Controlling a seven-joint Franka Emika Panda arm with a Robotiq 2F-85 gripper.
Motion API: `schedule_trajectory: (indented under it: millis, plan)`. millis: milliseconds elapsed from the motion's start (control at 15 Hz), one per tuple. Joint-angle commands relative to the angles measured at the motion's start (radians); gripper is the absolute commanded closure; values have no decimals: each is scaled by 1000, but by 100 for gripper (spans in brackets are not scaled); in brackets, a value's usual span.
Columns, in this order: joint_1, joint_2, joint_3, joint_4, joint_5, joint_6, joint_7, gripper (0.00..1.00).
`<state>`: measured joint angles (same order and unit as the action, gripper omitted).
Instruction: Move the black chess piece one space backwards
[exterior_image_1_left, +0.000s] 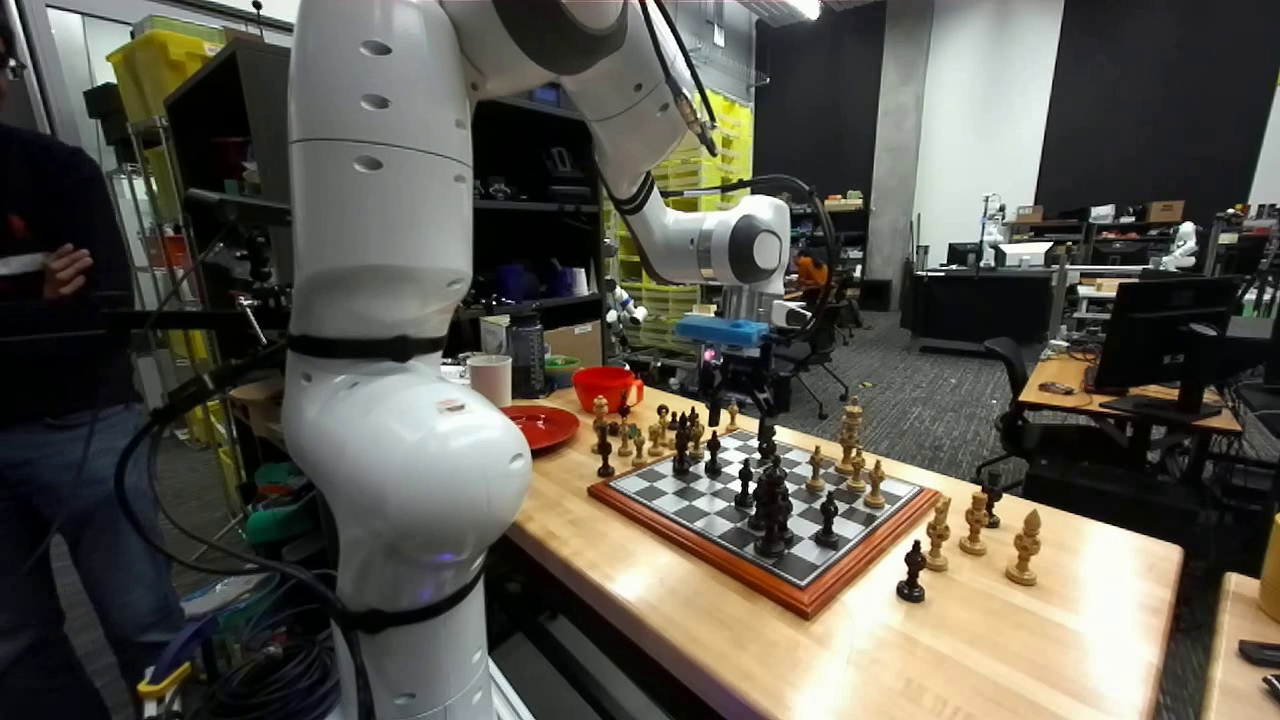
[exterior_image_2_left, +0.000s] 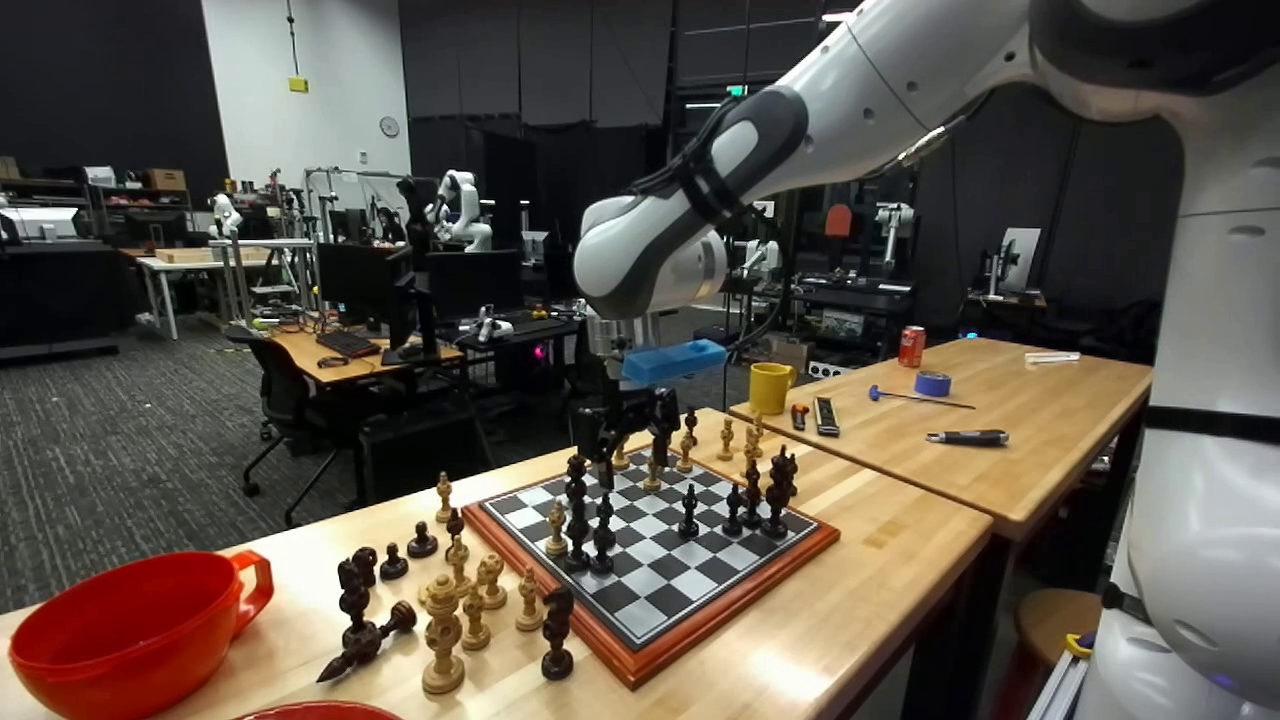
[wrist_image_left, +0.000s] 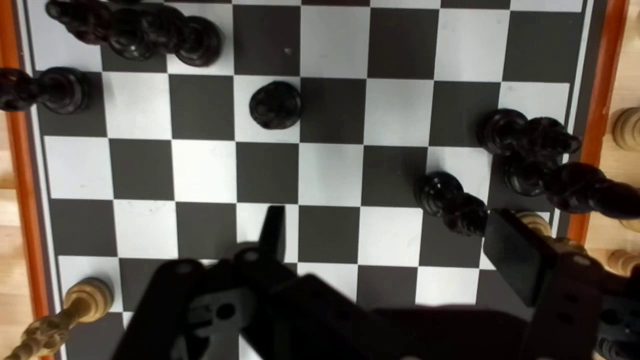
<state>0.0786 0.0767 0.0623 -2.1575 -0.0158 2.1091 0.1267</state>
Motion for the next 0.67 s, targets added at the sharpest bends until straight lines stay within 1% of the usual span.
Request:
schedule_trajectory:
  millis: [0,600]
  plan:
    - [7,-9,9,4,17,-32,14,0]
    - [19,5,21,13,36,-43,10,0]
